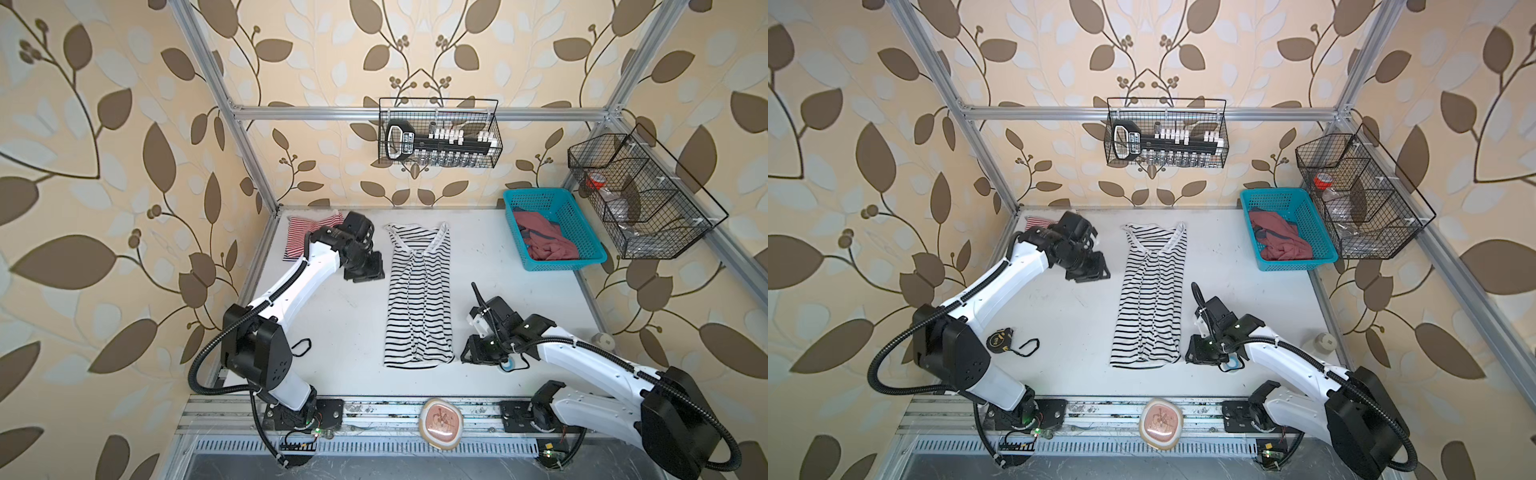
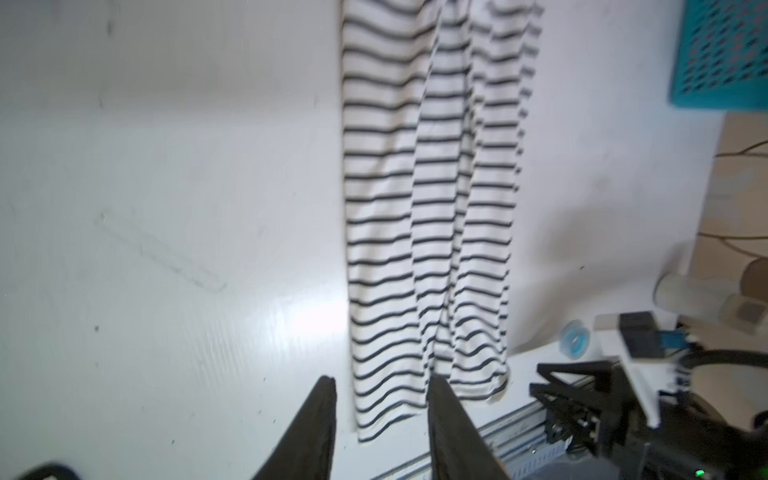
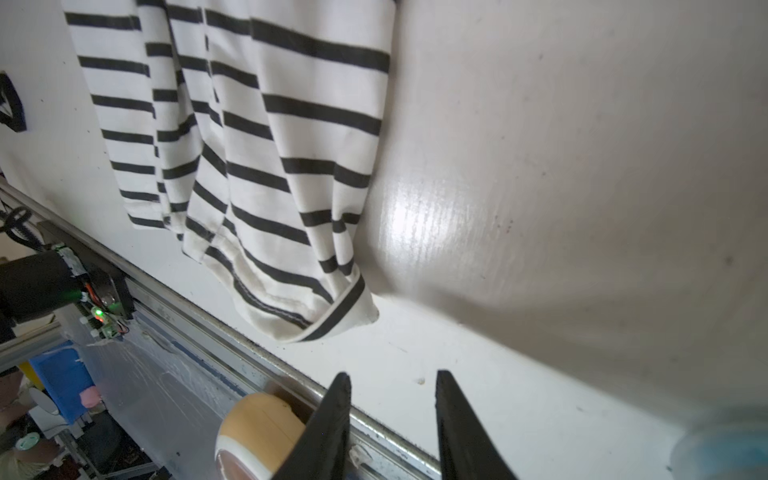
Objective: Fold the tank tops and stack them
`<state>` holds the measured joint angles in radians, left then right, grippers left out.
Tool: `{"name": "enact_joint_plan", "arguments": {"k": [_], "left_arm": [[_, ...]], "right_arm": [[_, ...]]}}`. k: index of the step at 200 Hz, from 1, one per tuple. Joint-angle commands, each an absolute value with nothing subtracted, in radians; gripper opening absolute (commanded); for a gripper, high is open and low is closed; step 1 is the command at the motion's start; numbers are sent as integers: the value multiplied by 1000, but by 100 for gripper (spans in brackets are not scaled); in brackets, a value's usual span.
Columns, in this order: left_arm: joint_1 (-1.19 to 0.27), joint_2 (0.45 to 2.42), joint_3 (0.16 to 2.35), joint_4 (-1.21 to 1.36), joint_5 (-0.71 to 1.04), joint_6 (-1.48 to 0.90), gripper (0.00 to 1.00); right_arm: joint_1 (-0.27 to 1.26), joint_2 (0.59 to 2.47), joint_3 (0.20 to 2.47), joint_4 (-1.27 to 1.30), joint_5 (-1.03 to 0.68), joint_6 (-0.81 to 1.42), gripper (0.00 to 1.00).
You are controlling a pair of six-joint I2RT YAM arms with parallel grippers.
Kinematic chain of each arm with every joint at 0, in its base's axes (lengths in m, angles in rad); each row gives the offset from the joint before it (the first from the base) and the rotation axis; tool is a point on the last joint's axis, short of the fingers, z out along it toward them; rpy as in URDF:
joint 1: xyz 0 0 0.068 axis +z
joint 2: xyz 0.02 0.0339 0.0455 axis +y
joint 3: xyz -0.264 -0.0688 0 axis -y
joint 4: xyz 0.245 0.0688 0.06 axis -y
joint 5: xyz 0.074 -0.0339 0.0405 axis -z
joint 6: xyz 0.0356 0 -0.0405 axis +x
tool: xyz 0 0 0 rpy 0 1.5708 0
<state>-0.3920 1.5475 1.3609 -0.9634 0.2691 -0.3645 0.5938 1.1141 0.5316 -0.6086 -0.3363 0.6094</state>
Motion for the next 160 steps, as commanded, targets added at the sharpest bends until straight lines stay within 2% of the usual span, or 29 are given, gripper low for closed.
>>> {"name": "enact_joint_plan", "arguments": {"k": [1,21,72,126,137,160], "left_arm": [[-431,1486,1223,-1030,245,-369,38],[-463,1483,1106,-1005,266,-399,39],[-505,1461,925,-886,343,-477,46],[-518,1459,822,-732,446,-535,49],[-518,1458,809,-718,453,-539,50],[-520,1456,791,-678,488,-553,51]], "right_arm": [[601,1121,515,-534,-349,624,40],[601,1147,507,-483,-366,630,45],[608,1213,465,-362,-416,670,45],[623,1239,412,-299,-434,704,32],[626,1236,407,-294,-432,714,33],[629,1220,409,-297,-422,721,41]]}}
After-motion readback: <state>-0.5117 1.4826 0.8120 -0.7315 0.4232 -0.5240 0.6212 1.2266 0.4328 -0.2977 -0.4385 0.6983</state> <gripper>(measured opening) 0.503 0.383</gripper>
